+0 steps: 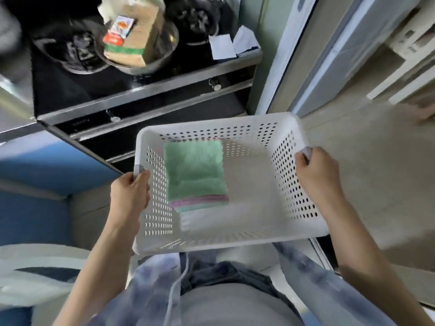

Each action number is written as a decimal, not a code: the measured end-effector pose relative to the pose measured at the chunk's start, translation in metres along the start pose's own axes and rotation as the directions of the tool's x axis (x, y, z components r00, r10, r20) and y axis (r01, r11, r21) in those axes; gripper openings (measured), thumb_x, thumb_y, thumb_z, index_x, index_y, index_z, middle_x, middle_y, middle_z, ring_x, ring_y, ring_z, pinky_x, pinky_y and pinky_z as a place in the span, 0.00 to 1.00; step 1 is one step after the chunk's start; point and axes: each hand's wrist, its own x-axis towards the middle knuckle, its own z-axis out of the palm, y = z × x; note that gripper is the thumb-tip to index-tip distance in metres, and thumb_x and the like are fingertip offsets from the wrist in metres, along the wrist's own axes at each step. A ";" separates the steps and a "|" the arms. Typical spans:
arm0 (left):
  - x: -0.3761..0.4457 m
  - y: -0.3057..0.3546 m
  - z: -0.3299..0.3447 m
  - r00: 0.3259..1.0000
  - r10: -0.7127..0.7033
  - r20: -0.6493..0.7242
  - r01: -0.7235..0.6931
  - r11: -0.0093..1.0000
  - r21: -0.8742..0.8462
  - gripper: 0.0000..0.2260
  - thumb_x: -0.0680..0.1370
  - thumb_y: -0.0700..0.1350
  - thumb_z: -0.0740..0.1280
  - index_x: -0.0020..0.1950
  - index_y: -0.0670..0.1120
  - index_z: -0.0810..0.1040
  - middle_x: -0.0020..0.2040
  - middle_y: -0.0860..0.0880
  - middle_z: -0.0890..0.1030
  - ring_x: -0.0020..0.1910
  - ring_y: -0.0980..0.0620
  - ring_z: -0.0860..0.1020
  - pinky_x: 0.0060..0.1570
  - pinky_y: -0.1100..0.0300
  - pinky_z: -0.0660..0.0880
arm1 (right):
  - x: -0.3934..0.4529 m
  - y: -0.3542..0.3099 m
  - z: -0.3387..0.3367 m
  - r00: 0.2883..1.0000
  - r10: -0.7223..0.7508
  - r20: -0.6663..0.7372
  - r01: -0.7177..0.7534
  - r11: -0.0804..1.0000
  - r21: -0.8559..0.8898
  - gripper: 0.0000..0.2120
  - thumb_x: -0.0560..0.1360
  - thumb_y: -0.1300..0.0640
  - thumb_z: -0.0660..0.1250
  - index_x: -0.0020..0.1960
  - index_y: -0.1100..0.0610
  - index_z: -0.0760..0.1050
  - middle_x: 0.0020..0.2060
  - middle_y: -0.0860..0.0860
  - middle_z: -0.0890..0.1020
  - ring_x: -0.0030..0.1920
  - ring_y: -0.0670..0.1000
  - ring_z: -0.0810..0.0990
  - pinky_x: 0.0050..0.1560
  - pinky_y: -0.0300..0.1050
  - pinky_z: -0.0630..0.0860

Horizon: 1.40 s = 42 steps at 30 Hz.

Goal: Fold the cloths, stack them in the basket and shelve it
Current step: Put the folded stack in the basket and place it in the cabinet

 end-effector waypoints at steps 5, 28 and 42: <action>0.064 0.040 -0.007 0.998 -0.001 -0.064 -0.002 0.999 -0.054 0.13 0.75 0.41 0.64 0.31 0.46 0.67 0.26 0.50 0.67 0.22 0.54 0.62 0.25 0.63 0.60 | 0.066 -0.069 0.022 0.999 -0.032 0.005 0.032 0.999 0.009 0.14 0.80 0.53 0.57 0.47 0.65 0.70 0.37 0.58 0.74 0.38 0.60 0.74 0.36 0.47 0.67; 0.235 0.245 0.009 0.963 0.163 -0.214 -0.216 0.943 -0.255 0.05 0.77 0.36 0.63 0.41 0.39 0.71 0.31 0.47 0.66 0.20 0.57 0.61 0.21 0.68 0.55 | 0.342 -0.294 0.022 0.892 -0.448 0.063 0.447 0.894 0.025 0.08 0.79 0.63 0.57 0.41 0.60 0.67 0.36 0.54 0.72 0.39 0.55 0.70 0.38 0.42 0.63; 0.265 0.430 -0.055 0.885 0.412 -0.215 -0.444 0.887 -0.130 0.09 0.75 0.41 0.67 0.38 0.36 0.78 0.26 0.43 0.74 0.21 0.51 0.67 0.23 0.64 0.65 | 0.424 -0.455 -0.082 0.846 -0.530 0.052 0.531 0.832 -0.160 0.22 0.82 0.53 0.52 0.33 0.62 0.67 0.29 0.54 0.71 0.31 0.53 0.72 0.28 0.42 0.64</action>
